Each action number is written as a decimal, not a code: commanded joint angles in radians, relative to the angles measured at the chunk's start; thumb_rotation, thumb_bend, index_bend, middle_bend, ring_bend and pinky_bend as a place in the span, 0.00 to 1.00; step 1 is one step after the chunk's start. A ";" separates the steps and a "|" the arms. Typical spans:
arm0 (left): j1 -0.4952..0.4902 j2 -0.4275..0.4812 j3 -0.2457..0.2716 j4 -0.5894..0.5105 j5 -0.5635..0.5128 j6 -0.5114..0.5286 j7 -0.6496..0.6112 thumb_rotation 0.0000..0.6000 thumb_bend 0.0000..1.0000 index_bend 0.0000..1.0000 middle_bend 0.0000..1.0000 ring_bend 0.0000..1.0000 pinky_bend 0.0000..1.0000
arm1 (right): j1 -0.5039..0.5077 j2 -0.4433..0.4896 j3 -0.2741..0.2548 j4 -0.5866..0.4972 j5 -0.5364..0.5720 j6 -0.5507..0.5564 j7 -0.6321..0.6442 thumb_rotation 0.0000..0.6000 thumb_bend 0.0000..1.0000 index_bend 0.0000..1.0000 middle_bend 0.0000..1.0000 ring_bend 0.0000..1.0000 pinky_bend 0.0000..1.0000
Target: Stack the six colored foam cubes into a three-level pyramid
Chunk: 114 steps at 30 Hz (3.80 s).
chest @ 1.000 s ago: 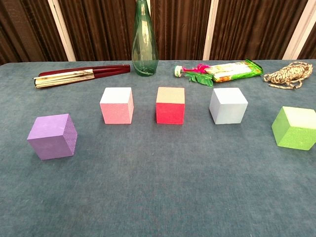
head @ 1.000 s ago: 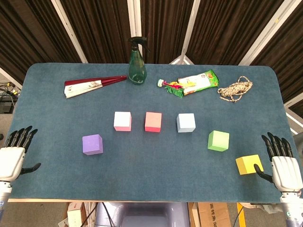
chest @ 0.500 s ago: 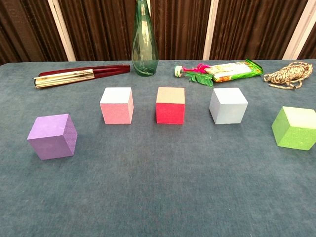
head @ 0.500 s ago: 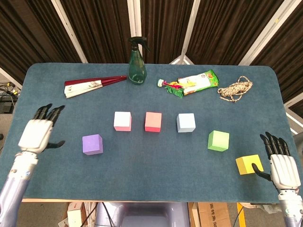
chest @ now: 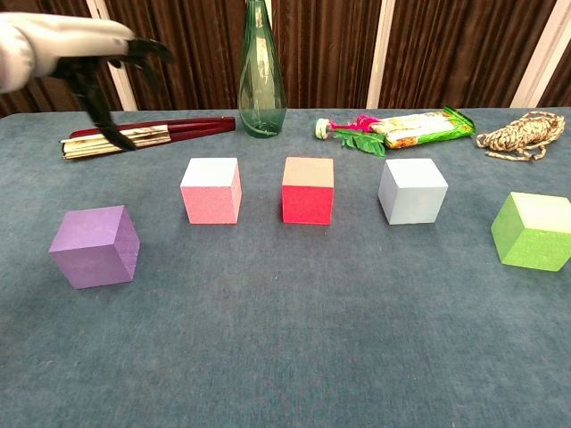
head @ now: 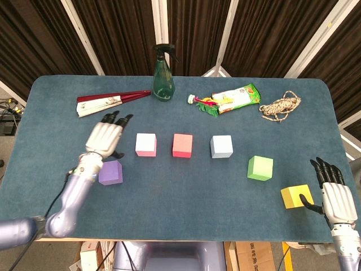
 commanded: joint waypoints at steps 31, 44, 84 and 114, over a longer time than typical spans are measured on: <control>-0.285 -0.301 0.077 0.449 -0.311 -0.130 0.057 1.00 0.15 0.00 0.25 0.02 0.10 | 0.019 0.028 0.009 -0.027 0.060 -0.066 0.042 1.00 0.31 0.00 0.00 0.00 0.00; -0.298 -0.310 0.088 0.476 -0.294 -0.126 0.016 1.00 0.28 0.00 0.33 0.04 0.10 | 0.022 0.028 0.010 -0.031 0.071 -0.073 0.045 1.00 0.31 0.00 0.00 0.00 0.00; -0.351 -0.448 0.041 0.624 -0.224 -0.190 -0.118 1.00 0.28 0.03 0.36 0.05 0.10 | 0.023 0.033 0.012 -0.036 0.083 -0.080 0.063 1.00 0.31 0.00 0.00 0.00 0.00; -0.369 -0.454 0.053 0.650 -0.243 -0.212 -0.105 1.00 0.13 0.00 0.20 0.04 0.09 | 0.023 0.034 0.012 -0.039 0.095 -0.087 0.062 1.00 0.31 0.00 0.00 0.00 0.00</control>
